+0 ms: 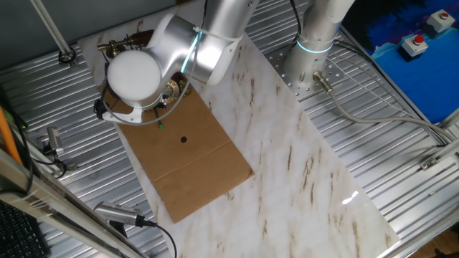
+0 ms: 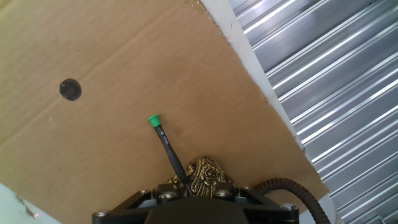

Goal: Dial a number on an old rotary phone

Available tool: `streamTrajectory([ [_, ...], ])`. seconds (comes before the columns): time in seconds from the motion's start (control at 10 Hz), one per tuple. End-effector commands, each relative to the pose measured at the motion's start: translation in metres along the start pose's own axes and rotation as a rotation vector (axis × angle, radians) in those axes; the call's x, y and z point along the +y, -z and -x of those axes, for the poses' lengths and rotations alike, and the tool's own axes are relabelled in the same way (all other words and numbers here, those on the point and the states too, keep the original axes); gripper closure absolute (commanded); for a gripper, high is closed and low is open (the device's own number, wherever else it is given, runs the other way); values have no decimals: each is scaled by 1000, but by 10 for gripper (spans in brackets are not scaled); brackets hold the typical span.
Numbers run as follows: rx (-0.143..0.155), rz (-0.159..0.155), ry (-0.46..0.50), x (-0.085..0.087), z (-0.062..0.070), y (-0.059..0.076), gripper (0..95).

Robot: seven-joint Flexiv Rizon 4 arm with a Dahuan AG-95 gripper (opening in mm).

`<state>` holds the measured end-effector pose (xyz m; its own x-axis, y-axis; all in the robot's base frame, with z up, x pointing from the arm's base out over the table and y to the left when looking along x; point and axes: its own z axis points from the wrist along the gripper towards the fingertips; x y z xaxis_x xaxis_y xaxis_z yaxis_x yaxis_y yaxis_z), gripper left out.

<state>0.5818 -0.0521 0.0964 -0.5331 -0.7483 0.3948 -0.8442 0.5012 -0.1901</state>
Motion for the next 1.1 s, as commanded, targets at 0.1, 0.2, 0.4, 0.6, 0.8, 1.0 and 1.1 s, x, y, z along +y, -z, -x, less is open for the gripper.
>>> streamTrajectory([
  [0.1, -2, 0, 1, 0, 0, 0, 570],
  [0.2, -4, 2, 2, 0, 0, 0, 570],
  [0.4, -6, 3, 4, 0, 0, 0, 570],
  [0.6, -8, 4, 5, 0, 0, 0, 570],
  [0.8, -11, 6, 6, 0, 0, 1, 570],
  [1.0, -16, 8, 7, 1, -1, 2, 570],
  [1.1, -24, 10, 7, 1, -1, 2, 570],
])
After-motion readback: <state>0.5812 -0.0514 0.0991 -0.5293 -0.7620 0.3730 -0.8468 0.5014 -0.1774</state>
